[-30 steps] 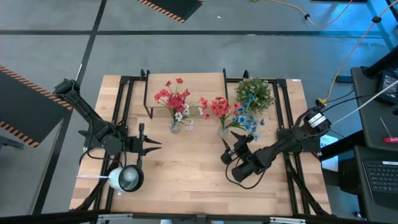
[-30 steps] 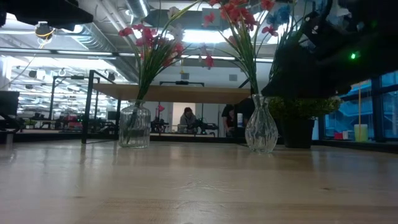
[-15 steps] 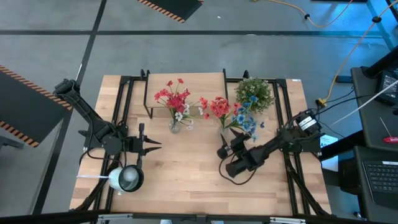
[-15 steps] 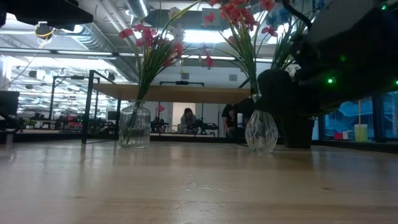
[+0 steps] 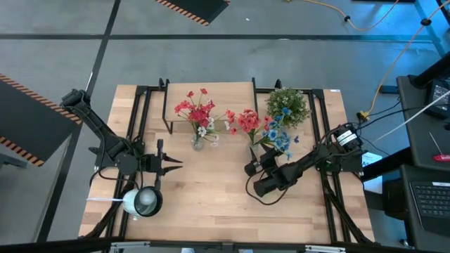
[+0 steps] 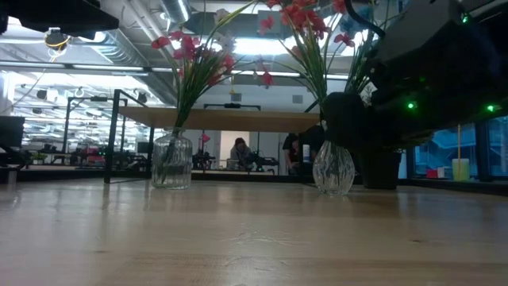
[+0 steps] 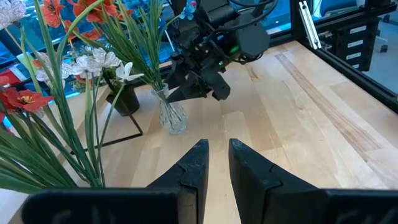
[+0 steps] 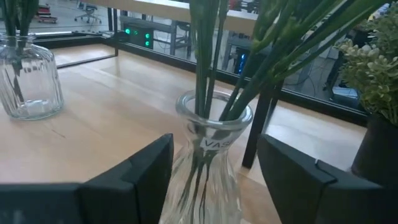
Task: Pick and place flowers into a vace then onto a shelf
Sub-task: Put the right transparent vase on the shelf
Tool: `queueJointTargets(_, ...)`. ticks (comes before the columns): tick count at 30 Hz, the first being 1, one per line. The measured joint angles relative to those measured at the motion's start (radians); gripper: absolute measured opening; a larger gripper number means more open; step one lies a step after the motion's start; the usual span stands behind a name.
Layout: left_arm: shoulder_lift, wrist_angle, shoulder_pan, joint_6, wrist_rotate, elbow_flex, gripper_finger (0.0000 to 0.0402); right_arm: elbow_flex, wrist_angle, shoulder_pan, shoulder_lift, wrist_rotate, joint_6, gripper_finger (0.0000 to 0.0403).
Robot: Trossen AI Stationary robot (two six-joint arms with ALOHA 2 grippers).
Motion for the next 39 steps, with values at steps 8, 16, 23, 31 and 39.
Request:
queueJointTargets(8, 0.000, 0.000, 0.000, 0.000, 0.000, 0.000, 0.0055, 0.000, 0.003, -0.029, 0.000, -0.026, 0.001, 0.0186)
queueJointTargets(16, 0.000, 0.000, 0.000, 0.000, 0.000, 0.000, 0.0056, 0.000, 0.011, -0.045, 0.000, -0.028, 0.000, 0.0179)
queueJointTargets(23, 0.000, 0.000, 0.000, 0.000, 0.000, 0.000, 0.0052, 0.001, 0.030, -0.045, 0.000, -0.029, -0.003, 0.0150)
queueJointTargets(31, 0.000, 0.000, 0.000, 0.000, 0.000, 0.000, 0.0052, 0.001, 0.033, -0.040, 0.000, -0.026, -0.033, 0.0087)
queueJointTargets(39, 0.000, -0.001, 0.000, 0.000, 0.000, 0.000, 0.0054, 0.001, 0.061, -0.036, 0.000, -0.031, -0.040, 0.0087)
